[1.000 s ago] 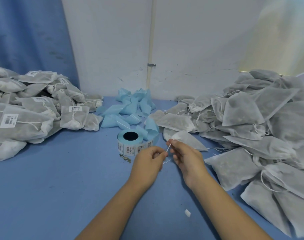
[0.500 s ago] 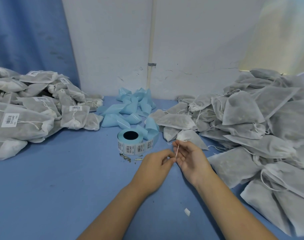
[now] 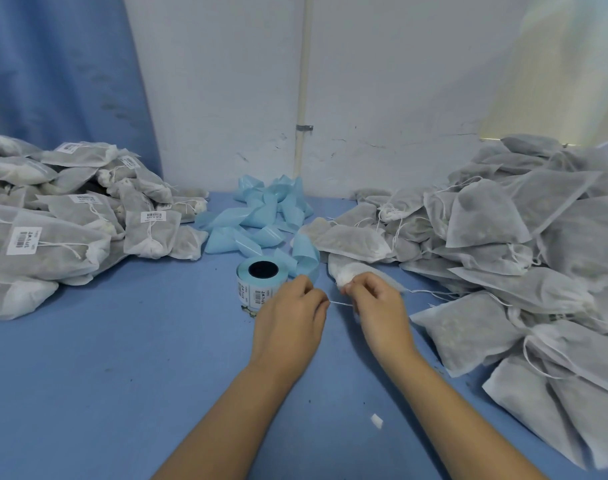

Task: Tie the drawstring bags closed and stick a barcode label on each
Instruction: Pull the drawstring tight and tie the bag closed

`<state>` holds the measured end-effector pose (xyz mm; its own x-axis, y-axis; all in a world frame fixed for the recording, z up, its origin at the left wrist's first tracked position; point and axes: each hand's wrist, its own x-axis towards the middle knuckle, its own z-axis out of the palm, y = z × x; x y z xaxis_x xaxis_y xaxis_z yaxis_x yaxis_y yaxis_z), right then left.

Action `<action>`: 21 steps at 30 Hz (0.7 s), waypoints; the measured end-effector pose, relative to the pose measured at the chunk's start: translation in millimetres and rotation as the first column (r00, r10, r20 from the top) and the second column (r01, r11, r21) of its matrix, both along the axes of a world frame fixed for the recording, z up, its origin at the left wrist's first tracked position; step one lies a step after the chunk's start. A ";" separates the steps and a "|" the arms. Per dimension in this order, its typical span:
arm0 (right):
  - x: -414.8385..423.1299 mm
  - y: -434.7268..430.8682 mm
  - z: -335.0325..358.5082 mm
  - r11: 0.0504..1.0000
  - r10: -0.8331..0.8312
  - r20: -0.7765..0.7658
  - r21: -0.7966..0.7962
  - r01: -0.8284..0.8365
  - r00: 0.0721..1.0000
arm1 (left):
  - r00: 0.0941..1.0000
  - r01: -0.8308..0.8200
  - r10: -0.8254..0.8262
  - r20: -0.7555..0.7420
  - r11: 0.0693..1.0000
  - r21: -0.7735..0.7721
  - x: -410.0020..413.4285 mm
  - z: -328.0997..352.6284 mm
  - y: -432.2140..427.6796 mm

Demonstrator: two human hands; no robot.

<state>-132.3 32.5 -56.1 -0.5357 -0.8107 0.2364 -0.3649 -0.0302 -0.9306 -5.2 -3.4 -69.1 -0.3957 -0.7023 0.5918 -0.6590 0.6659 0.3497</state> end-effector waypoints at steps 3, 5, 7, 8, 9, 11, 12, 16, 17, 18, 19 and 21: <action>3.7 4.4 -1.2 0.992 -0.073 -0.531 0.053 0.118 0.845 | 0.999 0.038 -0.041 -0.034 0.996 -0.078 -0.4 3.9 2.5; 8.0 6.0 -0.3 0.986 -0.095 -0.710 0.028 0.162 0.698 | 0.995 0.076 -0.083 -0.048 0.987 -0.140 -0.9 3.6 2.5; 10.6 7.0 0.0 0.988 -0.111 -0.805 -0.023 0.155 0.583 | 0.982 0.173 -0.182 -0.046 0.972 -0.160 -2.8 0.5 0.6; 11.3 7.9 -0.3 0.988 -0.128 -0.825 -0.059 0.142 0.551 | 0.966 0.231 -0.240 -0.091 0.967 -0.105 -3.1 -0.9 -0.6; 12.1 9.1 -0.3 0.987 -0.153 -0.830 -0.097 0.131 0.536 | 0.943 0.288 -0.288 -0.164 0.957 -0.022 -3.0 -2.0 -2.0; 14.0 11.0 0.9 0.981 -0.193 -0.840 -0.163 0.103 0.508 | 0.888 0.396 -0.352 -0.294 0.912 0.104 -2.4 -3.1 -2.8; 15.0 11.2 1.3 0.979 -0.202 -0.852 -0.187 0.081 0.483 | 0.870 0.412 -0.351 -0.348 0.903 0.119 -2.8 -1.5 -1.5; 16.4 11.7 -0.7 0.976 -0.197 -0.867 -0.216 0.011 0.457 | 0.764 0.430 -0.239 -0.600 0.882 0.196 -7.0 7.4 3.9; 16.9 11.8 -1.1 0.976 -0.194 -0.862 -0.219 0.001 0.469 | 0.743 0.432 -0.217 -0.634 0.878 0.207 -7.6 7.9 4.2; 17.6 11.7 -1.7 0.975 -0.190 -0.858 -0.222 -0.009 0.477 | 0.740 0.424 -0.202 -0.641 0.880 0.213 -8.0 7.8 3.9; 18.4 11.2 -2.4 0.974 -0.185 -0.855 -0.224 -0.024 0.485 | 0.751 0.412 -0.197 -0.630 0.886 0.214 -8.1 7.4 3.4; 19.0 9.3 -3.7 0.969 -0.173 -0.834 -0.239 -0.060 0.523 | 0.773 0.400 -0.204 -0.601 0.891 0.213 -7.2 5.6 2.8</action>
<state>-113.3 41.7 -59.8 -0.0311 -0.6518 0.7578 -0.9802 -0.1286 -0.1508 -12.3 -0.6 -63.5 -0.2961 -0.7850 0.5442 -0.0709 0.5863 0.8070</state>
